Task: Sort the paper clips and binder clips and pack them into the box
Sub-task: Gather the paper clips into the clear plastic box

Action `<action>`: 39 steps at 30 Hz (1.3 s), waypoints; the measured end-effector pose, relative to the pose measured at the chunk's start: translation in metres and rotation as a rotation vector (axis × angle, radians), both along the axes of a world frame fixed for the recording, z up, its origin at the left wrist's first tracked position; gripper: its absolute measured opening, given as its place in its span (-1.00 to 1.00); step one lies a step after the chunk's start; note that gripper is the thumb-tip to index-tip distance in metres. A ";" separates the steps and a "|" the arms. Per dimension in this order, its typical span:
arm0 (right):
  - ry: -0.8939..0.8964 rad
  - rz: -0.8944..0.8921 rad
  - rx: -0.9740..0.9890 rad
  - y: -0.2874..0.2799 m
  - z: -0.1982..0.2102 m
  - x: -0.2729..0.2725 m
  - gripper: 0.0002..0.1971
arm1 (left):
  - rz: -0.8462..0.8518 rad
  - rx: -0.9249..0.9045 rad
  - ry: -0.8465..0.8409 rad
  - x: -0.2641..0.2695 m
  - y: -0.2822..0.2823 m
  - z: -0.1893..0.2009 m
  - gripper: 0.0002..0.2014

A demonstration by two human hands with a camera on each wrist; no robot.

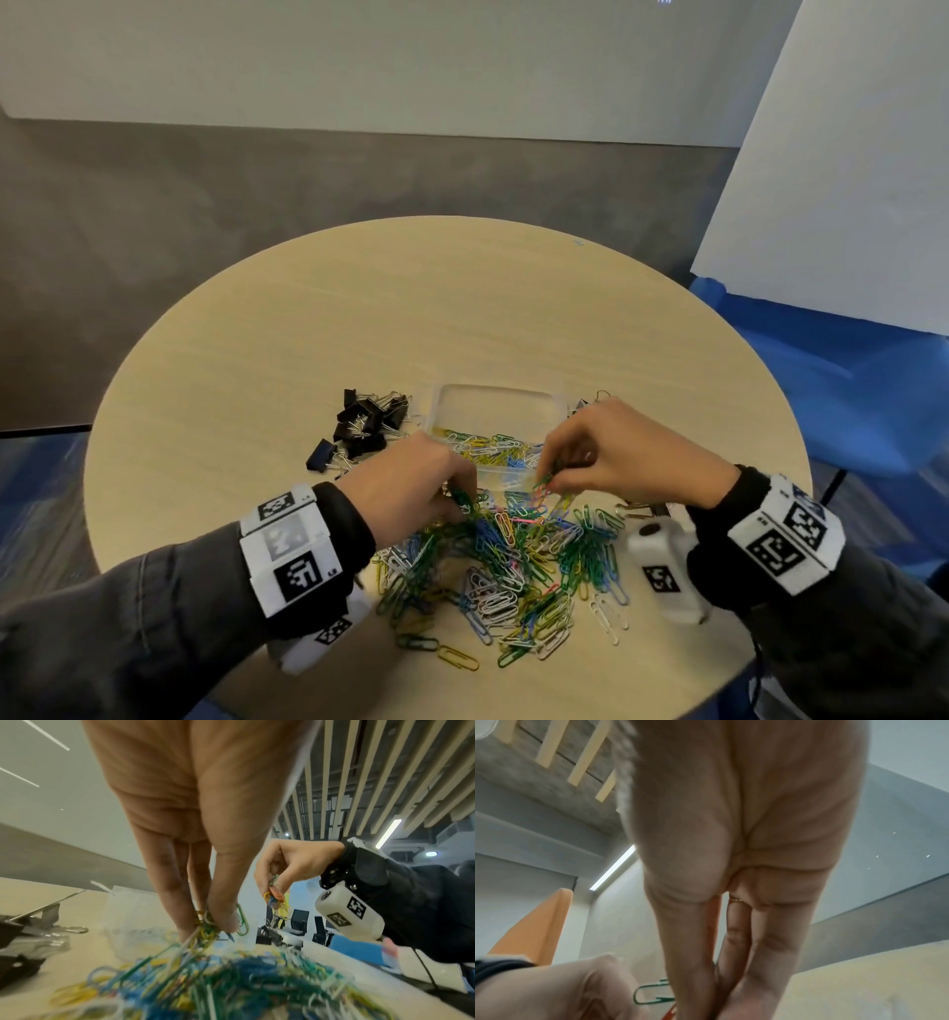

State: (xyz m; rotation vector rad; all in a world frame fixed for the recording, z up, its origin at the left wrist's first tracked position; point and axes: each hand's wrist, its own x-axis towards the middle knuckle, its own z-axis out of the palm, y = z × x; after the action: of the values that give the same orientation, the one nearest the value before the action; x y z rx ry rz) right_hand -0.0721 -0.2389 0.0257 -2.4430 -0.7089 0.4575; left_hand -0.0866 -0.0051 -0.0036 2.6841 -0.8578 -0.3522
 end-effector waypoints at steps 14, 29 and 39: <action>-0.159 -0.169 0.096 0.001 -0.009 0.014 -0.86 | 0.091 -0.321 -0.039 0.043 -0.006 0.025 -0.81; -0.102 0.068 -0.284 0.010 -0.028 -0.033 -0.38 | -0.103 -0.090 0.001 0.007 0.015 0.001 -0.61; -0.174 0.118 -0.343 0.028 -0.040 -0.033 -0.59 | -0.135 0.096 -0.015 -0.008 0.008 -0.025 -0.45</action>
State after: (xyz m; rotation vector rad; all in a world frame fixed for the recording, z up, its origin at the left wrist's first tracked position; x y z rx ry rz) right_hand -0.1050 -0.2105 -0.0146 -2.7981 -0.9158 0.4456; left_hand -0.0942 0.0025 -0.0285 2.7261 -1.0551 -0.4143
